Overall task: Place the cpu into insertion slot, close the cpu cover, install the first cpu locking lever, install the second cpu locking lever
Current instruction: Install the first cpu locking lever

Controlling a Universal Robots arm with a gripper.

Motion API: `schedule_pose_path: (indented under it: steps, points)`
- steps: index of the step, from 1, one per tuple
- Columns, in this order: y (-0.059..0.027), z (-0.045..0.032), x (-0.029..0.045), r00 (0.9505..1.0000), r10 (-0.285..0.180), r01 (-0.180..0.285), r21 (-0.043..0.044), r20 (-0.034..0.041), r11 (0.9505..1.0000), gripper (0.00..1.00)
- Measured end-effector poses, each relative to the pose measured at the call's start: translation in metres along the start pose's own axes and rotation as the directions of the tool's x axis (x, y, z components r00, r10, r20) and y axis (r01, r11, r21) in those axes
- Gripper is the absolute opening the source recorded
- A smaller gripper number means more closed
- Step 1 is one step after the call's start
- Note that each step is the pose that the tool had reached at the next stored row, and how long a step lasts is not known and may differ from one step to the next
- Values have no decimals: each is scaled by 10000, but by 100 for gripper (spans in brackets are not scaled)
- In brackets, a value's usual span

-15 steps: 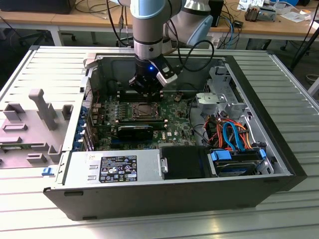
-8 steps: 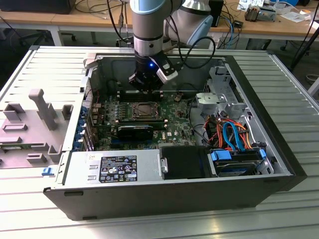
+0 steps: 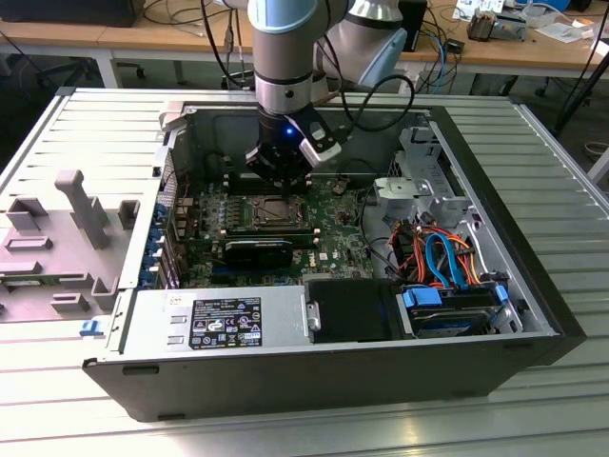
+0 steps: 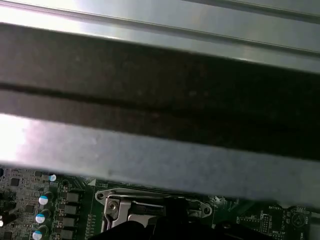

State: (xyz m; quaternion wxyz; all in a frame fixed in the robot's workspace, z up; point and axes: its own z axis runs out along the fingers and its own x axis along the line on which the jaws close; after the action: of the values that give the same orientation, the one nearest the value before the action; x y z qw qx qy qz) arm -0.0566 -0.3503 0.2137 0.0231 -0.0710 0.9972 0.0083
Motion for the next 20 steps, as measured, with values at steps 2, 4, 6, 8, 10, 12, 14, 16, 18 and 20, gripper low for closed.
schedule_pose_path:
  steps: [2, 4, 6, 8, 10, 12, 14, 16, 18, 20]
  points:
    - [-2, 5, 0, 9999, 123, -123, 29, -1, 9999, 11]
    - [-3, 9, 0, 9995, 300, -300, 81, -5, 9995, 11]
    - [-3, 10, 0, 9990, 445, -444, 307, -24, 9985, 11]
    - [-3, 11, 1, 9981, 619, -615, 609, -46, 9963, 11]
    - [-3, 14, 0, 9967, 806, -800, 707, -49, 9943, 11]
    - [-3, 18, 1, 9941, 1079, -1073, 733, -46, 9915, 11]
    - [-4, 23, 2, 9918, 1280, -1273, 742, -42, 9891, 11]
    - [-27, 26, 4, 9903, 1389, -1382, 746, -43, 9876, 11]
    - [-72, 27, 7, 9899, 1418, -1410, 747, -48, 9872, 11]
    - [-132, 27, 0, 9896, 1436, -1427, 749, -68, 9869, 11]
